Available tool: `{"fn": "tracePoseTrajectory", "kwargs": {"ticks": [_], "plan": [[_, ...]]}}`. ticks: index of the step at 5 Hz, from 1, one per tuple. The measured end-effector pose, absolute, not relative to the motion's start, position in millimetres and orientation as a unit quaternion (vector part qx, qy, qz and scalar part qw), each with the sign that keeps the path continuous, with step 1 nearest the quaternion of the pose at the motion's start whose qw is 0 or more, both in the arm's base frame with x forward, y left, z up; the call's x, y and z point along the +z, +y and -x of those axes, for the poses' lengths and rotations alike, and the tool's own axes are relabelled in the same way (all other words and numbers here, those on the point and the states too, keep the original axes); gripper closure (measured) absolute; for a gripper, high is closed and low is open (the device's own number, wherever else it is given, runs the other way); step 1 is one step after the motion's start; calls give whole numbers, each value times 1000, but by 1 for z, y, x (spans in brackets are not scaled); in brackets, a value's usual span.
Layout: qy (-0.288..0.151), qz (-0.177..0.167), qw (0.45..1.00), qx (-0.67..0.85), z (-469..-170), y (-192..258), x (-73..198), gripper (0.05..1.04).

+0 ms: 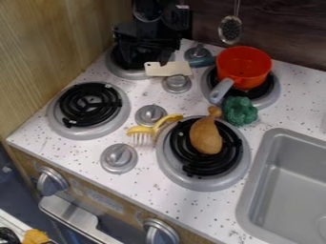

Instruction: Put the yellow brush in the left side in the red pot

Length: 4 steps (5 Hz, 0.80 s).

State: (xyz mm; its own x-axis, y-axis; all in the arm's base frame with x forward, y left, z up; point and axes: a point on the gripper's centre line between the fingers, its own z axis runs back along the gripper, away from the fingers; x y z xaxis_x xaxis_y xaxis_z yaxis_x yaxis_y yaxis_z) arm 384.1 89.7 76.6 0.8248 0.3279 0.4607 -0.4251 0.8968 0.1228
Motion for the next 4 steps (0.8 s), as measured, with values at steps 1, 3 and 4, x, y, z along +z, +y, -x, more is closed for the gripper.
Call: {"fn": "tracePoseTrajectory", "kwargs": {"ticks": [1, 3, 4], "plan": [[-199, -110, 954, 196, -379, 88, 63, 84], [-161, -100, 970, 153, -357, 70, 70, 84], [-149, -71, 977, 137, -345, 57, 84, 84]]}}
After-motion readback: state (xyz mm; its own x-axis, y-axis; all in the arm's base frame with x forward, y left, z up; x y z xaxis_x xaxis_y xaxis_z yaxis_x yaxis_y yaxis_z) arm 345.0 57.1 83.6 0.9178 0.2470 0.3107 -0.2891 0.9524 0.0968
